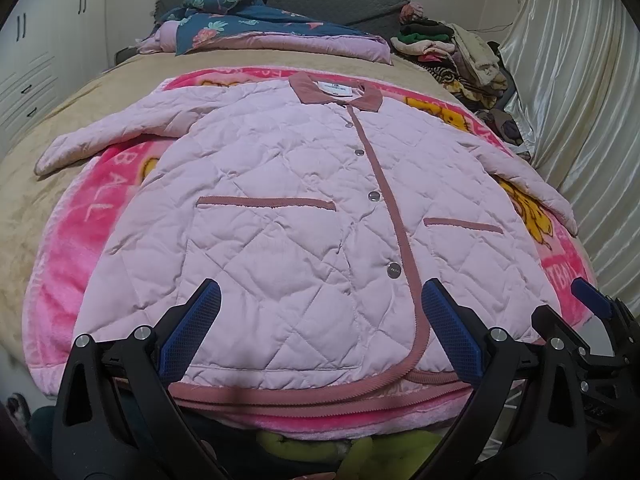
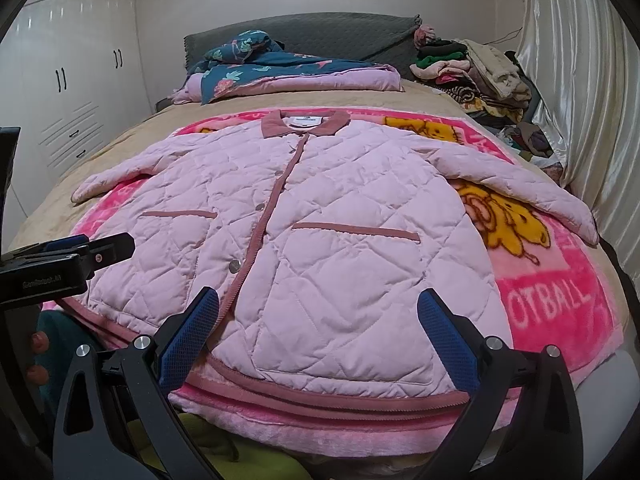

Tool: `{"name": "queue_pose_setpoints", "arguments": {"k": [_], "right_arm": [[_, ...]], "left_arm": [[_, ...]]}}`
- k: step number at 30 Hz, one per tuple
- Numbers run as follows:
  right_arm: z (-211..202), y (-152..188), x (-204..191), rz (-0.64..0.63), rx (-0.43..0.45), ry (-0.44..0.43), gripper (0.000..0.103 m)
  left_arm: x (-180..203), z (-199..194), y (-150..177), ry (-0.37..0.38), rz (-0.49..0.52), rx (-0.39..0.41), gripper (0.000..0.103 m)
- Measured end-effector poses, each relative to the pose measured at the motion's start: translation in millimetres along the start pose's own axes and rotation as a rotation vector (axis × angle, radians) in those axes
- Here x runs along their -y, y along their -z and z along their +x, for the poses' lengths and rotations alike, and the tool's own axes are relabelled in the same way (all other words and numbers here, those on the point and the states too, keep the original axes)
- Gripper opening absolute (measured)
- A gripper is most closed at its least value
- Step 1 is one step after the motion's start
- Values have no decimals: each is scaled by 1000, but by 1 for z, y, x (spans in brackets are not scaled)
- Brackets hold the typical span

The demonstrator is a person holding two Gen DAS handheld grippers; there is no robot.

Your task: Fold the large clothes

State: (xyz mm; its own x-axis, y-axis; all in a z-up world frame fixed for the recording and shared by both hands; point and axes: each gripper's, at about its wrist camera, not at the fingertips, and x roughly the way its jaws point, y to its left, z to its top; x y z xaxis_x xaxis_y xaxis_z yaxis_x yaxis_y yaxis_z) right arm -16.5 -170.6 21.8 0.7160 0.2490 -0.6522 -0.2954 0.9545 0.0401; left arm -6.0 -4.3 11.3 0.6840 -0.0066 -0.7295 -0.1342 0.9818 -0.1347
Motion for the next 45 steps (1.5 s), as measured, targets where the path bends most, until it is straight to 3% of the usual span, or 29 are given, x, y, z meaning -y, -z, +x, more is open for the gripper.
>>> {"name": "queue_pose_setpoints", "arguments": {"k": [21, 34, 45], "right_arm": [[23, -14, 6, 8, -18, -42, 99], [49, -63, 30, 54, -3, -45, 99], [63, -118, 62, 107, 41, -29, 99]], "left_arm": [[8, 0, -9, -22, -13, -12, 94], [0, 31, -60, -9, -46, -35, 94], [18, 49, -117, -6, -29, -24, 94]]}}
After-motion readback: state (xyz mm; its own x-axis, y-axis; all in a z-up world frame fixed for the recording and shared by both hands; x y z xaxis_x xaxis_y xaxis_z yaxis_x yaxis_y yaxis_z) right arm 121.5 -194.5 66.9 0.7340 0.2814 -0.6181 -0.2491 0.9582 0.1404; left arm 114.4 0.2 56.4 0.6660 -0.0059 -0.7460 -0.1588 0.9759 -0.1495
